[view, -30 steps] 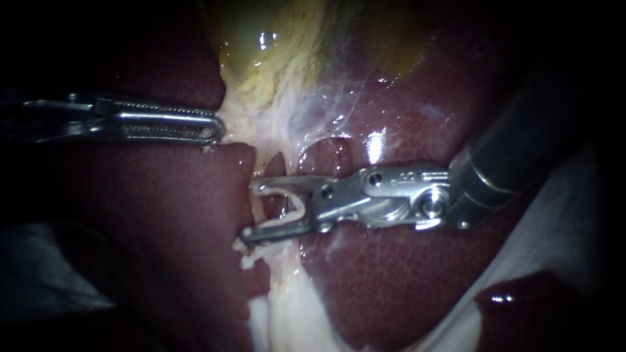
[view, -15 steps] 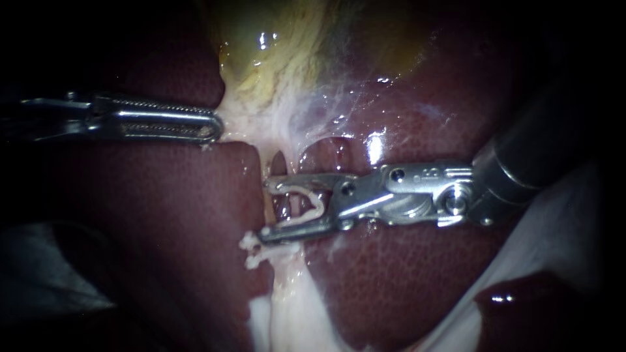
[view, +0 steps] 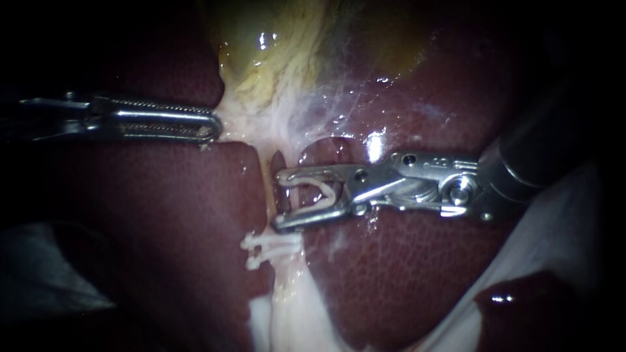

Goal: Clipping third clip left tube

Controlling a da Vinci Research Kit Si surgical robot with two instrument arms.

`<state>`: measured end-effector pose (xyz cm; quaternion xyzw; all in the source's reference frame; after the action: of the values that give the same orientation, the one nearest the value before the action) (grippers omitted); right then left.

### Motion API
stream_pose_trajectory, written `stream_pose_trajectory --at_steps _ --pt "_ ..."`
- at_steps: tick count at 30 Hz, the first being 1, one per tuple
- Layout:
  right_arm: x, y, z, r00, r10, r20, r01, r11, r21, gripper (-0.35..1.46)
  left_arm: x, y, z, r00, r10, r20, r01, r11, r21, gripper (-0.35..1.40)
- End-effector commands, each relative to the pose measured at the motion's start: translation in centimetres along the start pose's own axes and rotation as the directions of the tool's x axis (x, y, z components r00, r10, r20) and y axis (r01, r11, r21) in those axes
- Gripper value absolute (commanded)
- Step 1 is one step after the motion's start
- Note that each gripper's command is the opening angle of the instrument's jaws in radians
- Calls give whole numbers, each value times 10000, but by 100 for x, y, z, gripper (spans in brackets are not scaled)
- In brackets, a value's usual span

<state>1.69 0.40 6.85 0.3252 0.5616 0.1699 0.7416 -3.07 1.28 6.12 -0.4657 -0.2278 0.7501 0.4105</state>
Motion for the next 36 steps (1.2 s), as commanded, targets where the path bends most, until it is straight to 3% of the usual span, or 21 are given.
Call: stream_pose_trajectory --at_steps 1,12,25,36 --pt "-1 2 0 10000 80 -3 -80 10000 15 49 0 0 0 10000 2 -2 -2 10000 -1 -35" --pt "-21 30 5 9991 415 -18 -414 9990 159 50 0 0 0 10000 1 -2 -1 10000 -1 -35" --pt "-17 30 19 9976 619 -320 -601 9966 556 50 0 0 0 10000 0 -2 0 10000 -1 -35" --pt "-9 27 39 9889 1091 -1004 -944 9854 1416 50 0 1 0 10000 -1 -3 1 10000 2 -35"
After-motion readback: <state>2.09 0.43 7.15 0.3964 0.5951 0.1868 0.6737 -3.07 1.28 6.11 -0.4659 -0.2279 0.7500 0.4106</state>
